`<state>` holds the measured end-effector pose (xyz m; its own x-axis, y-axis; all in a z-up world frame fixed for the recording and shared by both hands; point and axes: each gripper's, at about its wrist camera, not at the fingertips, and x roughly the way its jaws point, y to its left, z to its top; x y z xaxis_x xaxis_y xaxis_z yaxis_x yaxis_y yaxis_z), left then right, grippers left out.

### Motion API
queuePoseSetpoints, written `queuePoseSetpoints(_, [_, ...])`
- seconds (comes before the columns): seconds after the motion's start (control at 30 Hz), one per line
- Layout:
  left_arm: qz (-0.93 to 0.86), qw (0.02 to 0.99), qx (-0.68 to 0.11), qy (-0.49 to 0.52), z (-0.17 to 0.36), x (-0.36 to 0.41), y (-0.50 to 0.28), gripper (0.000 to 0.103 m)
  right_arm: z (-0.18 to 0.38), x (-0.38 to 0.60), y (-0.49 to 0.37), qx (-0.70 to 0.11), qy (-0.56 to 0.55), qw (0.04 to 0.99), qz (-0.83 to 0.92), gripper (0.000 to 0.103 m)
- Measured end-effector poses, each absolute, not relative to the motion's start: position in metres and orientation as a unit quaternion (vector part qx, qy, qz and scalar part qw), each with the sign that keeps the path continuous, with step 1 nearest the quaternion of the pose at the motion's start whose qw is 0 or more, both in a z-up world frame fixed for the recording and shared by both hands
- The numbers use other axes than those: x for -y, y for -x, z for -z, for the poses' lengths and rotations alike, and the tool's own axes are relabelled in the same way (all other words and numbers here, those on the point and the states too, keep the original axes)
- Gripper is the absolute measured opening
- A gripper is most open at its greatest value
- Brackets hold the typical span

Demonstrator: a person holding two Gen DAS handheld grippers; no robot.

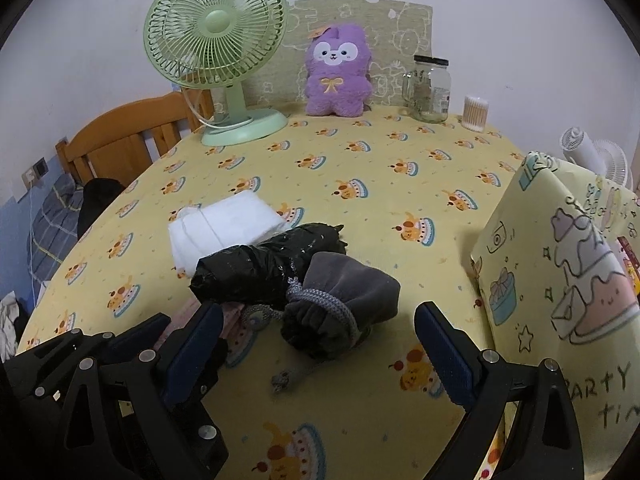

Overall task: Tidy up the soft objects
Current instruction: 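Grasp the grey knit pouch with the right tool while the left tool grasps the pink paper slip, then lift the pouch and paper slip and carry them over the storage box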

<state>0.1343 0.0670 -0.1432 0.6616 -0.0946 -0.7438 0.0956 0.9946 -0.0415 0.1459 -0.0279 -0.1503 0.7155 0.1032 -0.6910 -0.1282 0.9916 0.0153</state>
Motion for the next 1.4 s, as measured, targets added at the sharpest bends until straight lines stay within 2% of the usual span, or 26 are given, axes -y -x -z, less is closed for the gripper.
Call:
queuePoseSetpoints(0.1, [0.051,0.912,-0.407,0.0,0.144,-0.064,-0.136,0.041,0.154,0.029,-0.151,-0.385,0.011,0.92,-0.072,0.097])
queuePoseSetpoints(0.27, [0.045,0.912,-0.407,0.001,0.144,-0.06,-0.136,0.041,0.16,0.032,-0.159,-0.407,0.002,0.911,-0.071,0.077])
queuePoseSetpoints(0.33, [0.042,0.912,-0.408,0.002,0.144,-0.059,-0.136,0.041,0.161,0.033,-0.16,-0.41,0.007,0.91,-0.064,0.059])
queuePoseSetpoints(0.43, [0.041,0.912,-0.408,0.003,0.143,-0.058,-0.136,0.041,0.161,0.036,-0.158,-0.409,0.006,0.91,-0.067,0.054])
queuePoseSetpoints(0.63, [0.042,0.914,-0.405,0.0,0.141,-0.053,-0.126,0.041,0.159,0.039,-0.15,-0.405,0.005,0.911,-0.079,0.05])
queuePoseSetpoints(1.4, [0.046,0.933,-0.356,0.003,0.1,-0.042,-0.083,0.041,0.116,0.046,-0.104,-0.359,0.004,0.929,-0.087,0.048])
